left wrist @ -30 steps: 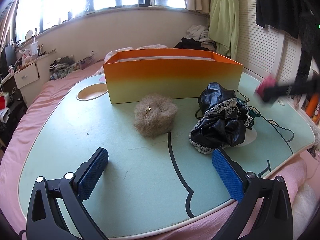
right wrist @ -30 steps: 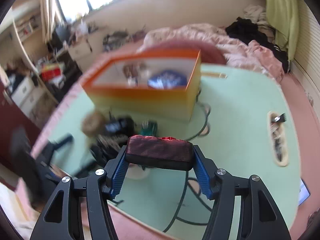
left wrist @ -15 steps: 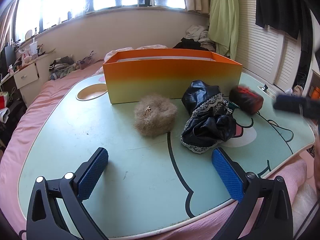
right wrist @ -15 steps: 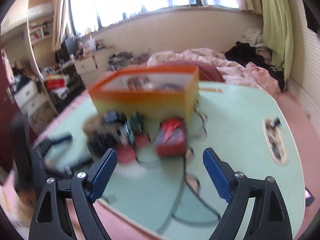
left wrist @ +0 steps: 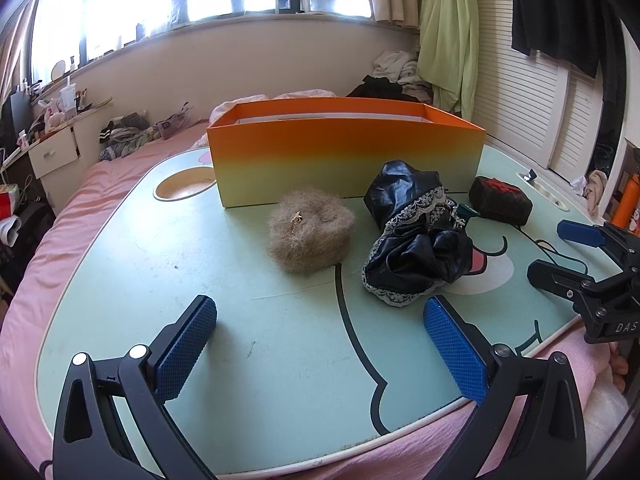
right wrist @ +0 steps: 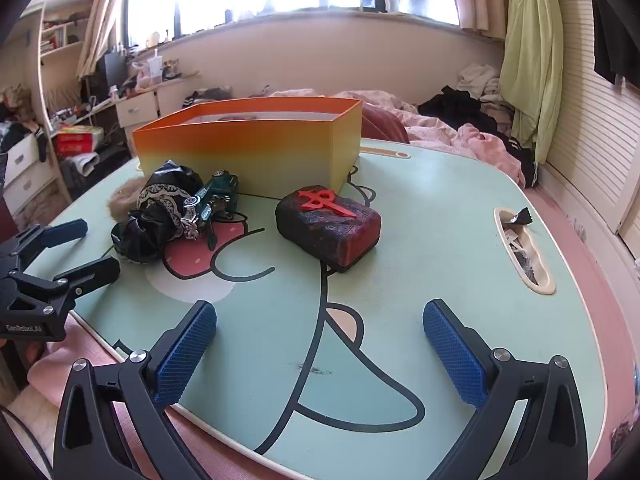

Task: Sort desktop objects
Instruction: 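Grasp the brown card box with the left gripper, lift it out onto the table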

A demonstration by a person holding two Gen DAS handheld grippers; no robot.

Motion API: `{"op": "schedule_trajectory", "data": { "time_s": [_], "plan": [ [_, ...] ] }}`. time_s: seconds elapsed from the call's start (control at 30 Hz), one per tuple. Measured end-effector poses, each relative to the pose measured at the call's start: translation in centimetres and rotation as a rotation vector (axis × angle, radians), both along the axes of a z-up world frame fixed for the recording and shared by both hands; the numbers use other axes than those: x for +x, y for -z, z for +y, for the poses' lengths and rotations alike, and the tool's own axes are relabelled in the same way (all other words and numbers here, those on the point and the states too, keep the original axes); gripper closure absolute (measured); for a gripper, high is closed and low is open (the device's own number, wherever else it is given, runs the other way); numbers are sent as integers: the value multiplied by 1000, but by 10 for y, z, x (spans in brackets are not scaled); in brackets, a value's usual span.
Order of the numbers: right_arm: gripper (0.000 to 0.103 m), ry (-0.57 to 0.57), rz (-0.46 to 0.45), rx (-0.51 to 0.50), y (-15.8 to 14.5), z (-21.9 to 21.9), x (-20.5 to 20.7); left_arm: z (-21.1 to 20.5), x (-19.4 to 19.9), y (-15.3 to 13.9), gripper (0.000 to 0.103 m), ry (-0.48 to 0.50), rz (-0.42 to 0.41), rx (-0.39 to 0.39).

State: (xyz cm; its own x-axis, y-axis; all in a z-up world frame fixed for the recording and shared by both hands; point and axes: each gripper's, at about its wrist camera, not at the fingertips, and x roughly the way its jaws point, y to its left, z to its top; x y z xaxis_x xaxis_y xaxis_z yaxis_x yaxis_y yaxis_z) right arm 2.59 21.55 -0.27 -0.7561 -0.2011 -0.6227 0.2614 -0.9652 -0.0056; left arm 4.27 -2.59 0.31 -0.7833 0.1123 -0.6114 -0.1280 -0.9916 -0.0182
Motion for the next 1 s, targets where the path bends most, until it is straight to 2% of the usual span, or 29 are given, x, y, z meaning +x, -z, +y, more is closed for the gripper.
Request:
{"op": "schedule_trajectory", "data": {
  "time_s": [0.1, 0.17, 0.27, 0.37, 0.43, 0.5, 0.57, 0.67, 0.7, 0.73, 0.8, 0.93, 1.0],
  "plan": [
    [0, 0, 1, -1, -1, 1, 0, -4, 2, -3, 1, -38, 6, -7],
    [0, 0, 2, 0, -1, 1, 1, -9, 12, -14, 4, -77, 52, -7],
    [0, -1, 2, -1, 0, 0, 1, -20, 24, -48, 5, -67, 136, 53],
    [0, -2, 3, -1, -2, 0, 1, -22, 15, -83, 7, -27, 153, 58],
    [0, -2, 4, -1, -1, 0, 2, -19, -5, -102, 24, 3, 131, 52],
    [0, -1, 4, -1, -1, 0, 1, -19, -37, -115, 29, 16, 75, 72],
    [0, 0, 7, -1, -4, 2, 6, -16, -69, -119, 29, 25, 6, 92],
    [0, -1, 8, -2, -5, 2, 8, -6, -128, -109, 29, 38, -154, 82],
    [0, -1, 9, -2, -5, 1, 8, -3, -146, -104, 32, 16, -195, 67],
    [0, -2, 9, -3, -6, 1, 8, 1, -163, -100, 43, -9, -233, 48],
    [0, -2, 11, -4, -6, 1, 7, 7, -185, -92, 53, -31, -300, 18],
    [0, -5, 15, -8, -5, 1, 9, 21, -220, -71, 53, -68, -406, -91],
    [0, -7, 18, -11, -5, 2, 9, 21, -234, -65, 53, -111, -438, -79]
  ]
}}
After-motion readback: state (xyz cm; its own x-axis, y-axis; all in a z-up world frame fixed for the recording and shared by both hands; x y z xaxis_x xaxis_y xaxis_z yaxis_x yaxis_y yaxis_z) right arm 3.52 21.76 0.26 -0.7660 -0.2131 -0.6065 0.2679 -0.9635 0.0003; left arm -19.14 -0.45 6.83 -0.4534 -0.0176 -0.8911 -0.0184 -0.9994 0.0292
